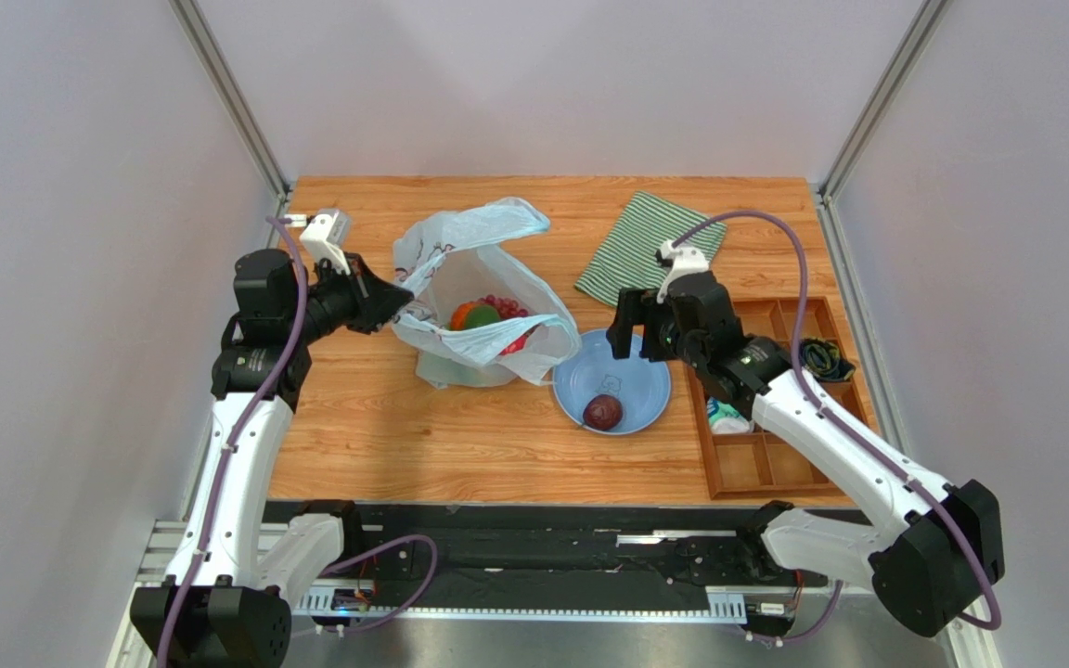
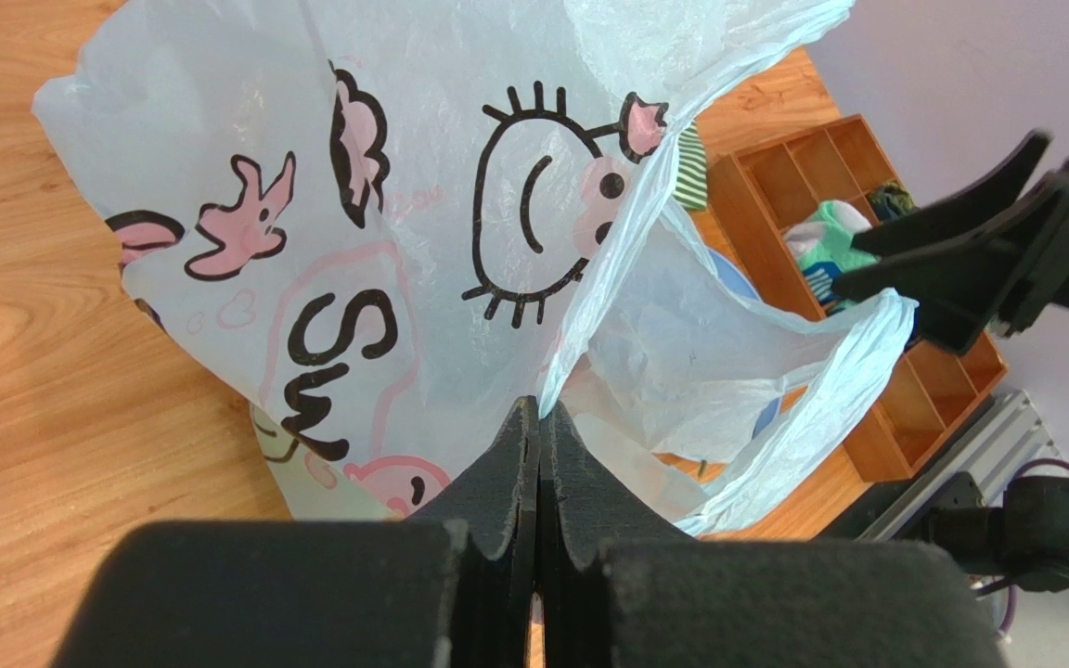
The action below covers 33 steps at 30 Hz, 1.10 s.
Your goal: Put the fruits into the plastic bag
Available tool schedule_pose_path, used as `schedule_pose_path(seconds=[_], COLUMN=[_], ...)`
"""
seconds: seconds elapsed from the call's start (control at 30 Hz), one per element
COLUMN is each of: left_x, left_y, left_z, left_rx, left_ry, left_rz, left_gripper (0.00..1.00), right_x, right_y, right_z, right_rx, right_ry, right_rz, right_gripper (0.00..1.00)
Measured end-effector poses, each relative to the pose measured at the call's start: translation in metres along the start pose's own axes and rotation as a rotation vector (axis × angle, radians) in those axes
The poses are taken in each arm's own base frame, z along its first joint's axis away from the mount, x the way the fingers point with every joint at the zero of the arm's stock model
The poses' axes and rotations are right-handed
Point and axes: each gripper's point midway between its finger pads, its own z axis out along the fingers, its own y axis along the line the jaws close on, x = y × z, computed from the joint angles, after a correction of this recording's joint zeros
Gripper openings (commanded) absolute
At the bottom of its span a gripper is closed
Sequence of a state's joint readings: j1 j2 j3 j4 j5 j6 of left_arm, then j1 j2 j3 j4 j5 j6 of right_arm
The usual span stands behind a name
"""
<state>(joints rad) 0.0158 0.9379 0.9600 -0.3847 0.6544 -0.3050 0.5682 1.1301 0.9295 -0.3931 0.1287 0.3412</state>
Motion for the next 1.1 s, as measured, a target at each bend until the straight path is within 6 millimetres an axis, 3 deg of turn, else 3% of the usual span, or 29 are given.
schedule_pose_path(seconds=[0.13, 0.53, 0.9, 1.0, 1.03, 1.1], left_x=[0.000, 0.000, -0.001, -0.001, -0.001, -0.001], left_y=[0.000, 0.000, -0.001, -0.001, -0.001, -0.001], left_z=[0.000, 0.000, -0.001, -0.001, -0.001, -0.001], left_rx=[0.000, 0.000, 0.001, 0.001, 0.001, 0.001], left_ry=[0.000, -0.001, -0.003, -0.003, -0.003, -0.003], left_rz=[0.000, 0.001, 0.002, 0.002, 0.003, 0.002], left_gripper=[0.00, 0.00, 0.00, 0.00, 0.00, 0.00], right_x=[0.049, 0.138, 0.157, 0.164, 0.166, 0.168], right_y=[-0.005, 0.023, 0.017, 0.016, 0.016, 0.017], right_z=[0.005, 0.032, 0.042, 0.045, 0.045, 0.046], right_rx=[-0.001, -0.046, -0.001, 0.007, 0.009, 0.008], right_ry=[0.137, 0.426, 0.484, 0.504, 0.509, 0.512], right_rz=[0.049, 0.099, 0.111, 0.109, 0.107, 0.106], right_gripper=[0.86, 0.81, 0.79, 0.70, 0.61, 0.54])
